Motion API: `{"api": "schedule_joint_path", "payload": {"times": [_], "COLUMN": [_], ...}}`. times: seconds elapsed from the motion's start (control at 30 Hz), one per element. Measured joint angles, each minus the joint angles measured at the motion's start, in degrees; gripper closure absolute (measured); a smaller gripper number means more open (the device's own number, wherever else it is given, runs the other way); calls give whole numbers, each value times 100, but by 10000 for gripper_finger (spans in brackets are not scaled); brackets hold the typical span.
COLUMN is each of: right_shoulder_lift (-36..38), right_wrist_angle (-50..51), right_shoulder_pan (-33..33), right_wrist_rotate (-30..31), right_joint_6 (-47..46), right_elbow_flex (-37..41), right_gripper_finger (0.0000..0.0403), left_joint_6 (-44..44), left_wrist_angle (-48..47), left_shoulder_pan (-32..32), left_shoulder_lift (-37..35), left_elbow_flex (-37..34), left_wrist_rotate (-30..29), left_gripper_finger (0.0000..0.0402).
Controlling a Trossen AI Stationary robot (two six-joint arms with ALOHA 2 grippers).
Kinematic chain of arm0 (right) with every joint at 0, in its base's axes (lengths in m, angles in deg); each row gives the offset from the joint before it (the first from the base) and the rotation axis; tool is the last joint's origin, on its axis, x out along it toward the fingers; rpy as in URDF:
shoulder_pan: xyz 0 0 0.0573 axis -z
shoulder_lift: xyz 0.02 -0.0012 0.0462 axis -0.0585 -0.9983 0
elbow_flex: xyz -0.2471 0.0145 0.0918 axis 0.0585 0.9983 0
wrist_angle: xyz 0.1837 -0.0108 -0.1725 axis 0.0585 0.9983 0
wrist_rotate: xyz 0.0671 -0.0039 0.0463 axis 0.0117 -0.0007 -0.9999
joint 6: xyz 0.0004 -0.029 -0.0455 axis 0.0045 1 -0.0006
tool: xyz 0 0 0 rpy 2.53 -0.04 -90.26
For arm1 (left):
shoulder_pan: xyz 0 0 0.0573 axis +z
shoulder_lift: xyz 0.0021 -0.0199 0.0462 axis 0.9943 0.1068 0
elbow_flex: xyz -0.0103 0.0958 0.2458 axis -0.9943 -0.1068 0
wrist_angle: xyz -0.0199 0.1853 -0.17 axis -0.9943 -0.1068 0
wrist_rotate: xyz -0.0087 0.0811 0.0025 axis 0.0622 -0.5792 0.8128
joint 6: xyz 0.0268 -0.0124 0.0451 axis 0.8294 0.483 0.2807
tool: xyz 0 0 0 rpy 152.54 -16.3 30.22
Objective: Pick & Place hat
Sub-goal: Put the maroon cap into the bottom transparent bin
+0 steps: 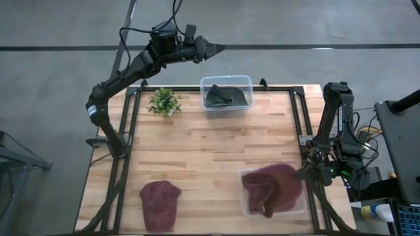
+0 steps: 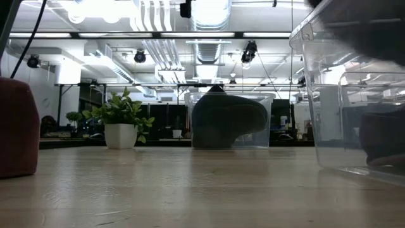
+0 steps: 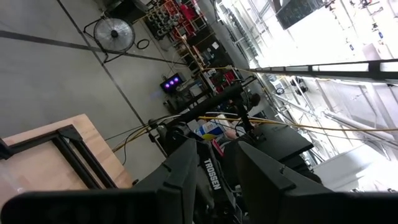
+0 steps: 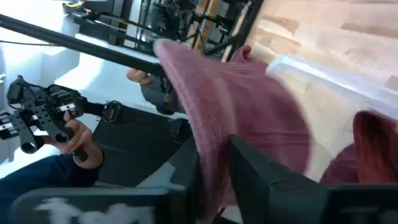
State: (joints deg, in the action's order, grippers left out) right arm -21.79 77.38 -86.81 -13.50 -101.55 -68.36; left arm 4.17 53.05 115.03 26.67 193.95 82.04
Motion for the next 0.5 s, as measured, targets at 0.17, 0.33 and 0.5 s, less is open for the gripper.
{"api": "schedule_joint_path", "payload": {"times": [0.17, 0.33, 0.5], "right_shoulder_lift": [12, 50, 113], "right_wrist_angle": [13, -26, 7], "right_shoulder_pan": [-2, -2, -2], "right_wrist_rotate": [-520, -1094, -2369], "right_joint_6": [-389, -639, -1389], "right_elbow_flex": [0, -22, -24], "right_gripper_finger": [267, 237, 233], "left_joint_6": [-4, 4, 7], "left_wrist_angle": [2, 1, 2], "left_shoulder_pan": [0, 0, 0], "left_shoulder_lift": [-2, -2, -2], "left_elbow_flex": [0, 0, 0], "left_wrist_rotate": [1, 1, 1], "left_gripper_finger": [296, 296, 296]}}
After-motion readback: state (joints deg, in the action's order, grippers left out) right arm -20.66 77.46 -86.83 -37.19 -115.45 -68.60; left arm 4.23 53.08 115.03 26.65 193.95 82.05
